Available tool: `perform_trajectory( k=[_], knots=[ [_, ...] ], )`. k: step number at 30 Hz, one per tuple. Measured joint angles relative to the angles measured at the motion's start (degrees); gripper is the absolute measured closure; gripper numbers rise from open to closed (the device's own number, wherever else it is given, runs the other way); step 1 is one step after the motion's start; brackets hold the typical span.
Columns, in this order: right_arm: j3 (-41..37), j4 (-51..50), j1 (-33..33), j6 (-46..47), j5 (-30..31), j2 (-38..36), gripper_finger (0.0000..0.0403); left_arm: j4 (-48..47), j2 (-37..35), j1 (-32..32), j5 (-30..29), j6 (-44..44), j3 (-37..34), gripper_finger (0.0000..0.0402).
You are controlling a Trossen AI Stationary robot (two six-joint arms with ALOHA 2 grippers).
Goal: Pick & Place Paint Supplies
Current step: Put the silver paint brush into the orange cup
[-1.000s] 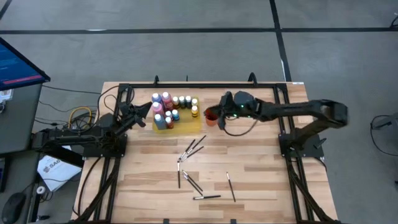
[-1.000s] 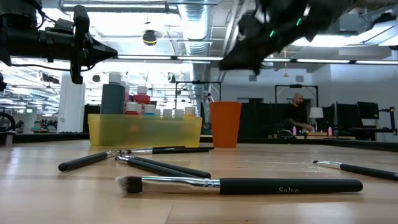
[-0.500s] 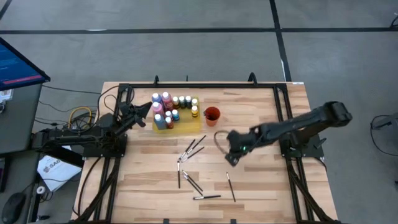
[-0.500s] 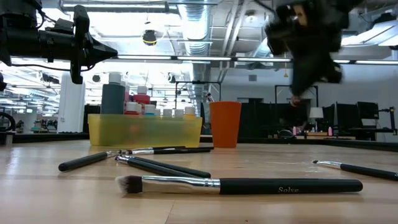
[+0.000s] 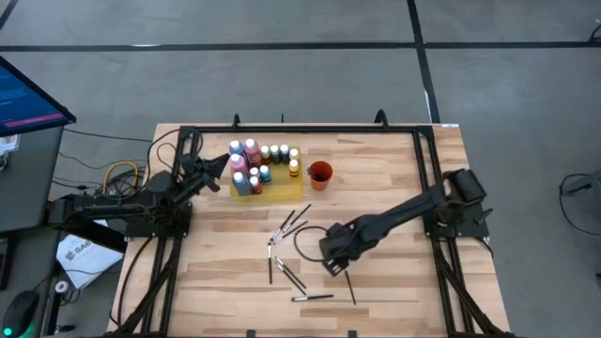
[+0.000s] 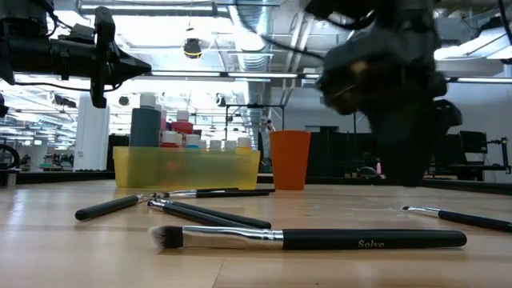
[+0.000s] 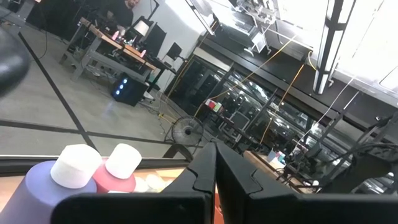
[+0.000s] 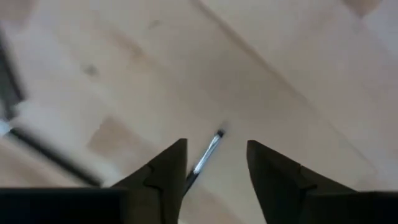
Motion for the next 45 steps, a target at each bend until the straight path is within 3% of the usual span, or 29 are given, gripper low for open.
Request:
perform_trajectory(
  k=[4, 11, 30, 39, 43, 45],
  knots=[
    [4.68, -6.19, -0.12, -0.02, 0.53, 5.01, 0.0228, 0.0, 0.0, 0.01, 0.0, 0.0, -0.01, 0.04],
    [8.39, -5.14, 0.72, 0.43, 0.06, 9.21, 0.0239, 0.04, 0.0, 0.01, 0.0, 0.0, 0.0, 0.04],
    [8.56, -5.24, 3.81, 4.22, 1.94, 9.66, 0.0288, 0.44, 0.0, 0.0, -0.01, 0.0, -0.01, 0.04],
    [8.8, -5.29, 3.67, 4.06, 0.04, 12.39, 0.0331, 0.55, 0.0, 0.01, 0.0, 0.0, 0.0, 0.04],
    [8.84, -5.13, 3.67, 3.8, 0.25, 12.63, 0.0386, 0.76, 0.0, 0.0, 0.0, 0.0, 0.0, 0.04],
    [8.83, -5.19, 3.67, 3.56, 0.38, 12.63, 0.0392, 0.81, 0.0, 0.0, 0.0, 0.0, 0.0, 0.04]
  ],
)
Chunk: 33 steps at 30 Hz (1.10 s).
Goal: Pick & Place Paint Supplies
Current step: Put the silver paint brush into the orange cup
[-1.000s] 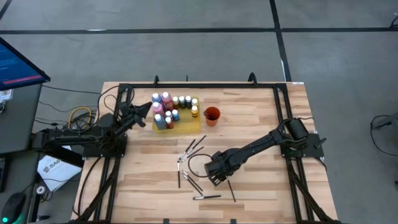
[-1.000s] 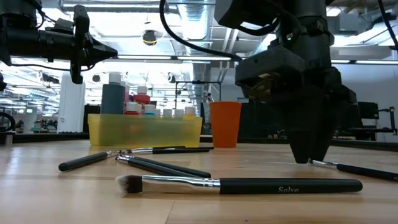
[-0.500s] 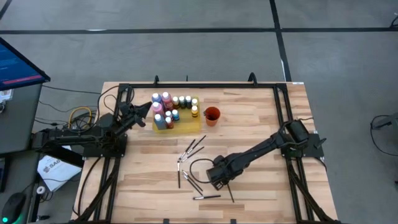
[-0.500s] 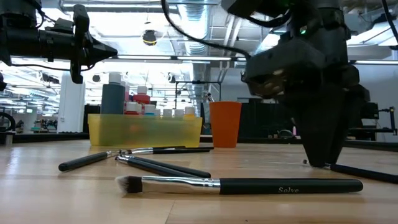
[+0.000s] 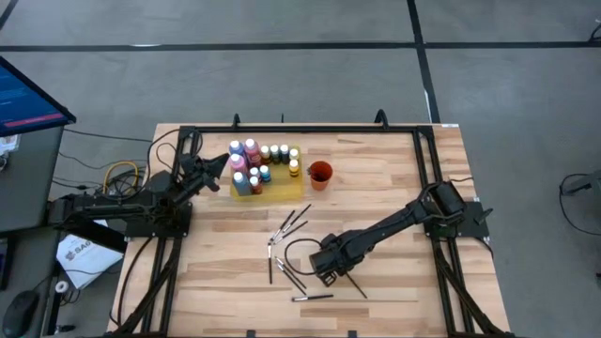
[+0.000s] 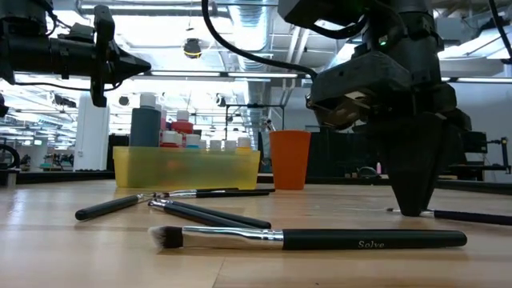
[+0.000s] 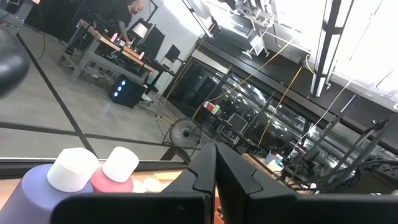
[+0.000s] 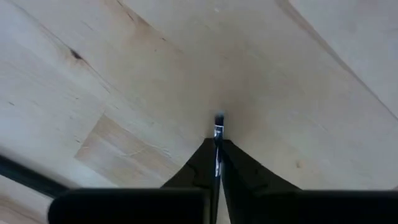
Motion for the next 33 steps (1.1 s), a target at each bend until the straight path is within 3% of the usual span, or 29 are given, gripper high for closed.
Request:
perform_trajectory(
  k=[4, 11, 20, 24, 26, 29, 33],
  knots=[
    [0.19, -0.29, 0.02, -0.58, 0.93, -0.34, 0.0398, 0.05, 0.0, -0.02, -0.01, 0.0, -0.02, 0.04],
    [0.42, 0.96, -0.34, -2.05, 11.14, -4.64, 0.0402, 0.07, 0.0, 0.0, 0.0, 0.0, -0.02, 0.04],
    [0.63, 0.54, -2.4, -6.39, 18.47, -8.96, 0.0402, 0.07, 0.0, -0.01, -0.02, 0.0, 0.0, 0.04],
    [0.63, 0.18, -4.21, -9.91, 18.4, -9.38, 0.0403, 0.07, 0.0, -0.02, 0.0, 0.0, -0.02, 0.04],
    [0.68, 0.77, -5.36, -11.12, 14.99, -8.95, 0.0396, 0.07, 0.0, -0.01, -0.01, 0.0, 0.0, 0.04],
    [0.68, 2.92, -6.84, -13.0, 9.35, -7.52, 0.0366, 0.07, 0.0, 0.0, 0.0, 0.0, 0.0, 0.04],
    [0.68, 2.44, -8.37, -12.98, 9.05, -5.47, 0.0313, 0.07, 0.0, 0.0, -0.01, 0.0, -0.01, 0.04]
  ],
)
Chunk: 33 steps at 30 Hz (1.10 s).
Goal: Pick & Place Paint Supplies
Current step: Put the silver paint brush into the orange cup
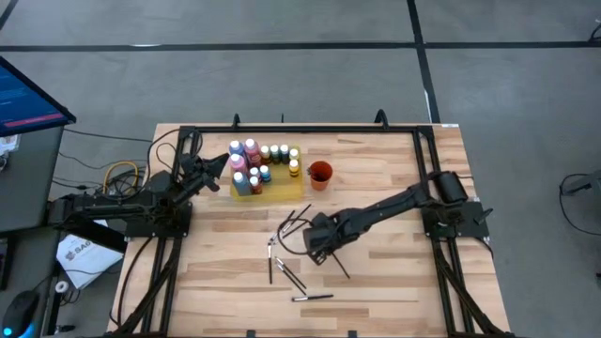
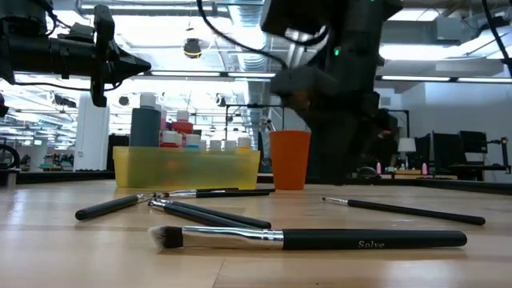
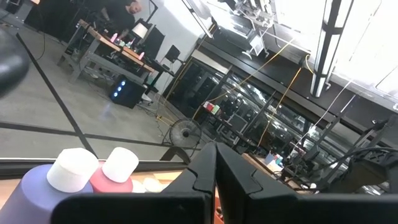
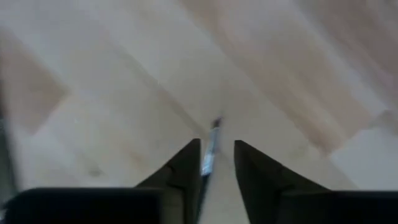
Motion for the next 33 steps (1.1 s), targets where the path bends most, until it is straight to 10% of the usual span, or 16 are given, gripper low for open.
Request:
perform_trajectory(
  k=[14, 26, 33],
  knots=[
    [0.02, 0.75, -1.65, -1.27, 0.07, 0.29, 0.024, 0.0, 0.0, -0.01, 0.01, 0.0, 0.0, 0.04],
    [1.67, 2.38, -0.5, -1.19, 0.88, 6.48, 0.0277, 0.02, 0.0, 0.0, 0.01, 0.0, 0.01, 0.04],
    [2.99, -0.05, -1.27, -2.5, -1.01, 6.85, 0.0389, 0.01, 0.0, -0.02, 0.01, 0.0, 0.0, 0.04]
  ],
)
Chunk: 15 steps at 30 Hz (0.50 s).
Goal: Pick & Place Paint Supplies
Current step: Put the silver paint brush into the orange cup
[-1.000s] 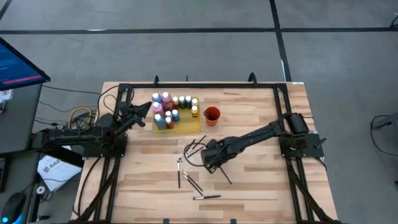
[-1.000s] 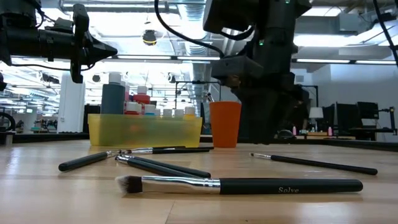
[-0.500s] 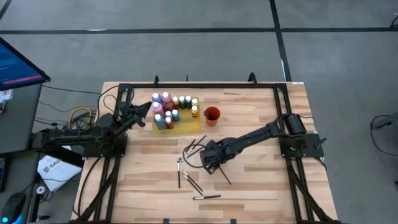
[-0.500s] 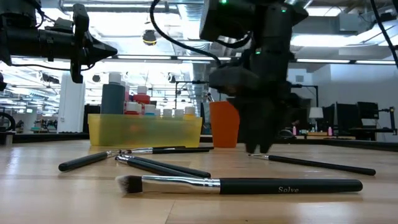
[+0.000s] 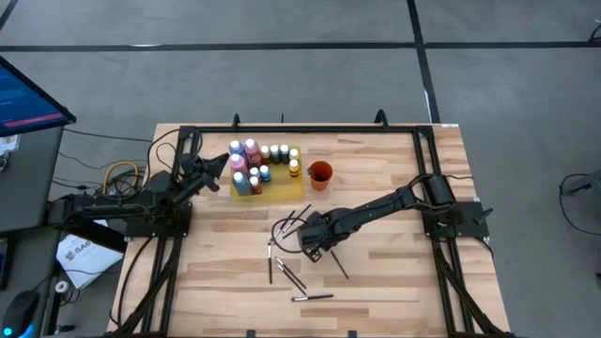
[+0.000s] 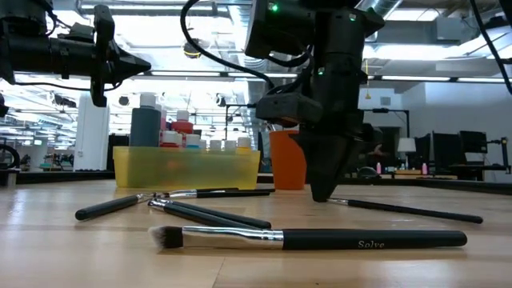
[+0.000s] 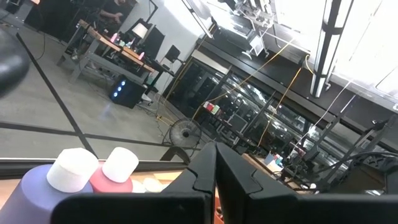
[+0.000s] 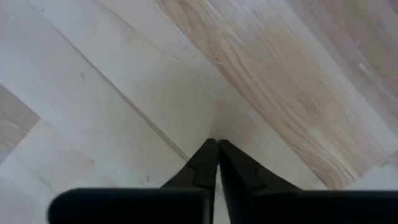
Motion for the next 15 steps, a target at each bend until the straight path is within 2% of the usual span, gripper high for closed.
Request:
perform_trajectory(
  k=[7, 15],
  knots=[
    [-0.15, 0.69, 0.26, -0.27, -0.26, -0.34, 0.0402, -0.01, 0.0, 0.01, 0.0, 0.0, 0.0, 0.04],
    [-0.36, 1.98, 0.5, -0.57, 4.33, -5.16, 0.0403, -0.01, 0.0, 0.02, 0.0, 0.0, -0.01, 0.04]
  ],
)
